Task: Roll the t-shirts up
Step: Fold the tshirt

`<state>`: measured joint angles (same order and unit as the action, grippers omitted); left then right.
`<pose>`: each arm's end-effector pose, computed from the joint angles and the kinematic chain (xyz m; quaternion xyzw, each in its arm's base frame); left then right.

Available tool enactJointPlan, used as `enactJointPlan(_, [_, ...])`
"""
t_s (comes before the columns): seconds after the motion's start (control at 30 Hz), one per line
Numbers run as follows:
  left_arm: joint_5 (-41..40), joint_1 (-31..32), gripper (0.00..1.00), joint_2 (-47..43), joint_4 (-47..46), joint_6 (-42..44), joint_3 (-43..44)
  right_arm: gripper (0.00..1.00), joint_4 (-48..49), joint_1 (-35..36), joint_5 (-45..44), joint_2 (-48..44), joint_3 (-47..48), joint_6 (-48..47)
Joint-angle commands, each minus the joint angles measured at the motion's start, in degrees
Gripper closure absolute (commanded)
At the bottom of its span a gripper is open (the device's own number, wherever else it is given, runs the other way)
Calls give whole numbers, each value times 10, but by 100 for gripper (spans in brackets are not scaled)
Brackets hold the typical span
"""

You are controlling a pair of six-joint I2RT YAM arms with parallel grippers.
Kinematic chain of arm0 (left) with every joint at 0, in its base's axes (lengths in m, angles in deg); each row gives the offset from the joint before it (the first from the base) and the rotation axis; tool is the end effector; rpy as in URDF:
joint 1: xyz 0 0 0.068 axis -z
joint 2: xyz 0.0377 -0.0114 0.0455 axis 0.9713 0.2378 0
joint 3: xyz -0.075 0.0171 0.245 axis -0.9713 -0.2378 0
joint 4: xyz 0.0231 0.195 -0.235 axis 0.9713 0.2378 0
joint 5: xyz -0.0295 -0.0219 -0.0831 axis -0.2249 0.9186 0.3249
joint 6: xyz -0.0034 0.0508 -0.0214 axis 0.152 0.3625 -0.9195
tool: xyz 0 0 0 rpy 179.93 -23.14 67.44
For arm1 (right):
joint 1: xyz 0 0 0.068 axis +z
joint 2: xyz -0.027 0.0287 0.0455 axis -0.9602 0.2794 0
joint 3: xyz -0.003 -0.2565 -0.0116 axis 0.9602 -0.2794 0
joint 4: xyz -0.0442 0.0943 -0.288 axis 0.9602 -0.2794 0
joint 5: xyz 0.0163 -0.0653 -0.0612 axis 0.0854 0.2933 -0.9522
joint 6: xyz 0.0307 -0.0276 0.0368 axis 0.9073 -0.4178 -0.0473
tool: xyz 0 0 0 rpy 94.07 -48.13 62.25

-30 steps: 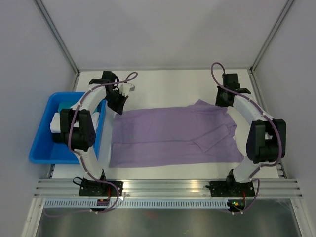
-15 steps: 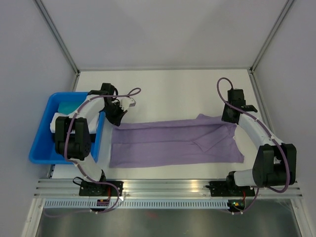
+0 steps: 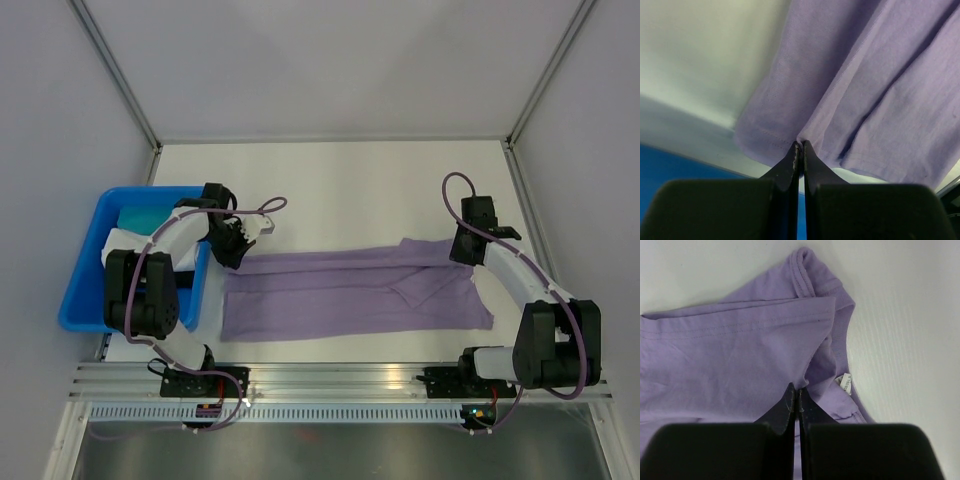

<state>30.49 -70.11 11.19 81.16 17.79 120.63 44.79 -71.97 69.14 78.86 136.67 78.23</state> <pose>0.3313 -0.0466 0.1569 0.4883 0.8564 -0.1043 0.1312 0.3025 0.0018 0.1708 0.1692 0.9452 -0.0521 0.2744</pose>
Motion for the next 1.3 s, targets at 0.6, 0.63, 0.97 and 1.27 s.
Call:
enactJointPlan(0.6, [7,9,71,-50,25,124,-56,48,11,-38,-7,17,-10,27])
enactJointPlan(0.63, [13,9,70,-54,43,129,-53,48,9,-38,-7,9,-5,28])
enactJointPlan(0.97, [54,9,70,-49,87,99,9,54,2,12,50,-12,64,10])
enactJointPlan(1.27, [50,10,71,-11,60,39,7,41,7,139,12,134,156,27])
